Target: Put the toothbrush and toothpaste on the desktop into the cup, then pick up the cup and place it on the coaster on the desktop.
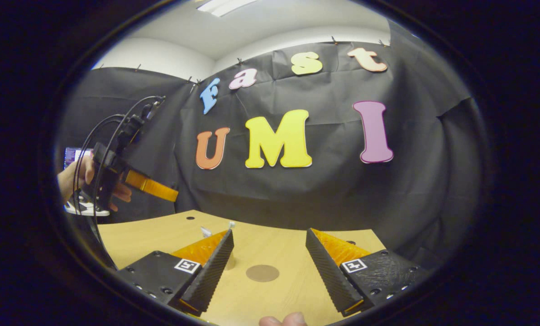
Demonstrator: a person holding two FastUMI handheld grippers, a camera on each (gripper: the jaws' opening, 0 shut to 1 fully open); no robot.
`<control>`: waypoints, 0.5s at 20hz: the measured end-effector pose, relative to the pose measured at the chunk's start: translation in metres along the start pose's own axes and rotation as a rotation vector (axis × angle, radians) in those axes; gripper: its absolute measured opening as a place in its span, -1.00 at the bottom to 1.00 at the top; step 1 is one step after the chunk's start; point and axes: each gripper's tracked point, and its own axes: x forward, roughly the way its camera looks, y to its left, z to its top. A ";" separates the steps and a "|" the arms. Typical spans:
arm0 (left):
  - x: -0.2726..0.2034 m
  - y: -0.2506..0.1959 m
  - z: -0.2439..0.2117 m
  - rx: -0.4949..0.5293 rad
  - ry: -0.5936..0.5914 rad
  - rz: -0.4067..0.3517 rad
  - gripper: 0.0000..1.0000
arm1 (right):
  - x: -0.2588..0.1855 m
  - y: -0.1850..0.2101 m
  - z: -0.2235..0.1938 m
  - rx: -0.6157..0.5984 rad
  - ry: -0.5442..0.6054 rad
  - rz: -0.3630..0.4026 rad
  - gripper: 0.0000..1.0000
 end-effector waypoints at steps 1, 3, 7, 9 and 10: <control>0.001 0.001 0.014 0.011 0.008 -0.002 0.96 | -0.007 -0.006 -0.001 0.006 0.001 -0.010 0.94; 0.003 -0.005 0.027 0.047 0.048 -0.020 0.96 | -0.019 -0.017 -0.004 0.008 0.005 -0.026 0.94; 0.013 -0.044 -0.010 0.076 0.270 -0.138 0.96 | -0.027 -0.044 -0.011 -0.024 0.007 -0.096 0.94; 0.015 -0.060 -0.039 0.060 0.410 -0.185 0.96 | -0.028 -0.051 -0.016 -0.012 0.010 -0.122 0.94; 0.017 -0.060 -0.057 0.063 0.493 -0.194 0.94 | -0.030 -0.050 -0.020 0.008 0.014 -0.120 0.92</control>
